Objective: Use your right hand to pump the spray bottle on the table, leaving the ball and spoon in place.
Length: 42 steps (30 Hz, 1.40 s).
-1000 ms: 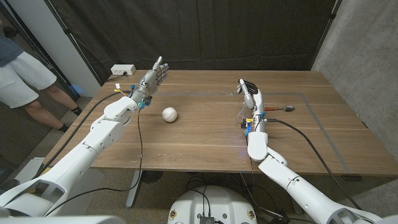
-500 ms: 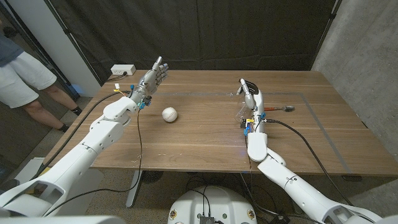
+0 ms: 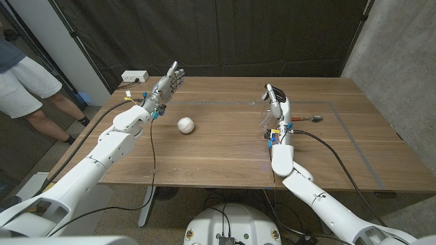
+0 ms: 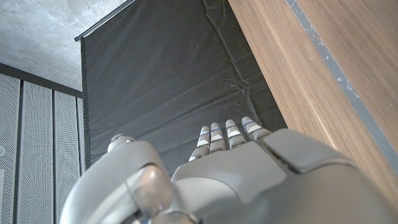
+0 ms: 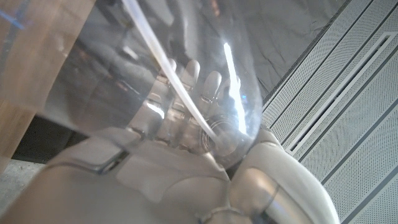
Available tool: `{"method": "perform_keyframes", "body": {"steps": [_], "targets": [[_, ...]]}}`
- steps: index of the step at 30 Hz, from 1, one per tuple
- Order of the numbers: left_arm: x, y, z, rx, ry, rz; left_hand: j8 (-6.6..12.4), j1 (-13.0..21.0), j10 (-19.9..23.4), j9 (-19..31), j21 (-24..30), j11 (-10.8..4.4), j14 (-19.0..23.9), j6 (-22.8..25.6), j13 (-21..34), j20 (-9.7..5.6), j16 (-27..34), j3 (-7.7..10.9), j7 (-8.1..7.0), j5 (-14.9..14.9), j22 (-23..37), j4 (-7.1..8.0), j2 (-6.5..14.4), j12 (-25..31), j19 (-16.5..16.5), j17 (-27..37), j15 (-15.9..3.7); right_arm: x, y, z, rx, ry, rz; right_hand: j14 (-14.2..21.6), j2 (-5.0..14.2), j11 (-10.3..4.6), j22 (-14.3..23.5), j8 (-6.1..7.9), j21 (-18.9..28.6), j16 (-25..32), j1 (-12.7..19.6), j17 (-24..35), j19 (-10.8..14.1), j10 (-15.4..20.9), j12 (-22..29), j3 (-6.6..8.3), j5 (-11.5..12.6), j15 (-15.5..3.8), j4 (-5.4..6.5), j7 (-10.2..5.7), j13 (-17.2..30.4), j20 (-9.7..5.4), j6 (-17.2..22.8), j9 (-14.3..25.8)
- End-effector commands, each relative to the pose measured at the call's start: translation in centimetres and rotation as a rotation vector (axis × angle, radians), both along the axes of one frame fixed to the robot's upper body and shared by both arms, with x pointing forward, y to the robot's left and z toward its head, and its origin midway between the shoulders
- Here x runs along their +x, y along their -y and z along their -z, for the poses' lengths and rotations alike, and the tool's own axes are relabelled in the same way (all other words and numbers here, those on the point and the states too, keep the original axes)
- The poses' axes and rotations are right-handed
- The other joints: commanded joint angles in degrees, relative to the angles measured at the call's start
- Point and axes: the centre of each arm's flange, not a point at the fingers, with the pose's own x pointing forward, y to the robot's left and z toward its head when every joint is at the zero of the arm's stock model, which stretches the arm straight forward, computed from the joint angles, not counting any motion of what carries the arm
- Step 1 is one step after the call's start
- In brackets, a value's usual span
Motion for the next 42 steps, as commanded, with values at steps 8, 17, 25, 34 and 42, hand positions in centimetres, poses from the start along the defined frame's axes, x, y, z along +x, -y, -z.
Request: {"method": "perform_keyframes", "body": {"steps": [8, 17, 25, 34, 42], "targets": [[0.01, 0.2, -0.01, 0.006, -0.001, 0.003, -0.14, 0.37, 0.17, 0.24, -0.01, -0.32, -0.05, 0.49, 0.32, 0.3, -0.09, 0.18, 0.11, -0.34, 0.25, 0.14, 0.35, 0.14, -0.08, 0.23, 0.11, -0.39, 0.18, 0.06, -0.003, 0.01, 0.04, -7.82, 0.99, 0.67, -0.59, -11.5, -2.58, -4.14, -3.28, -2.5, -6.83, -5.21, -5.99, 10.39, -0.16, -2.63, 9.46, -0.87, -6.3, 3.39, -3.26, -10.67], [-0.01, 0.24, 0.21, -0.001, -0.001, 0.004, -0.14, 0.44, 0.2, 0.24, 0.02, -0.47, -0.02, 0.52, 0.32, 0.3, -0.07, 0.16, 0.08, -0.39, 0.25, 0.17, 0.37, 0.15, -0.06, 0.23, 0.09, -0.53, 0.26, -0.03, -0.003, 0.013, 0.05, -11.57, 1.34, 0.46, -0.79, -15.3, -3.96, -6.25, -3.62, -3.67, -10.22, -6.93, -8.21, 10.58, -0.12, -2.02, 8.78, -0.44, -9.08, 4.66, -0.53, -15.33], [-0.13, 0.11, 0.37, -0.005, -0.002, 0.0, -0.16, 0.5, 0.22, 0.24, 0.02, -0.51, -0.06, 0.52, 0.32, 0.34, -0.09, 0.14, 0.14, -0.44, 0.25, 0.18, 0.4, 0.15, -0.09, 0.23, 0.01, -0.64, 0.29, 0.01, 0.003, 0.023, 0.053, -11.66, 1.69, 1.42, -0.86, -14.77, -3.92, -6.58, -3.12, -4.04, -10.07, -5.58, -8.59, 11.38, -0.21, -1.76, 8.42, 0.51, -10.98, 4.75, 6.61, -17.39], [-0.17, 0.09, 0.45, -0.003, -0.005, -0.001, -0.17, 0.59, 0.29, 0.25, 0.06, -0.3, -0.02, 0.56, 0.32, 0.36, -0.07, 0.13, 0.13, -0.48, 0.25, 0.2, 0.43, 0.17, -0.06, 0.23, 0.06, -0.69, 0.27, -0.09, -0.003, 0.031, 0.051, -8.6, 1.48, 1.41, -0.85, -8.6, -3.4, -5.24, -2.79, -3.34, -8.79, -3.18, -7.81, 11.92, -0.25, -2.7, 8.5, -1.94, -11.17, 4.38, 9.95, -11.03], [-0.11, 0.06, 0.45, -0.001, -0.007, 0.001, -0.18, 0.68, 0.17, 0.25, 0.07, -0.4, -0.01, 0.58, 0.32, 0.42, -0.07, 0.13, 0.08, -0.52, 0.25, 0.21, 0.48, 0.12, -0.06, 0.23, 0.01, -0.62, 0.25, -0.22, -0.017, 0.049, 0.064, -4.03, 1.78, -0.08, -0.23, 4.1, -1.64, 1.17, -1.06, 0.43, -5.32, -1.43, -3.76, 11.37, -0.25, -4.46, 7.41, -3.35, -4.65, 2.15, 7.4, 6.74]]}}
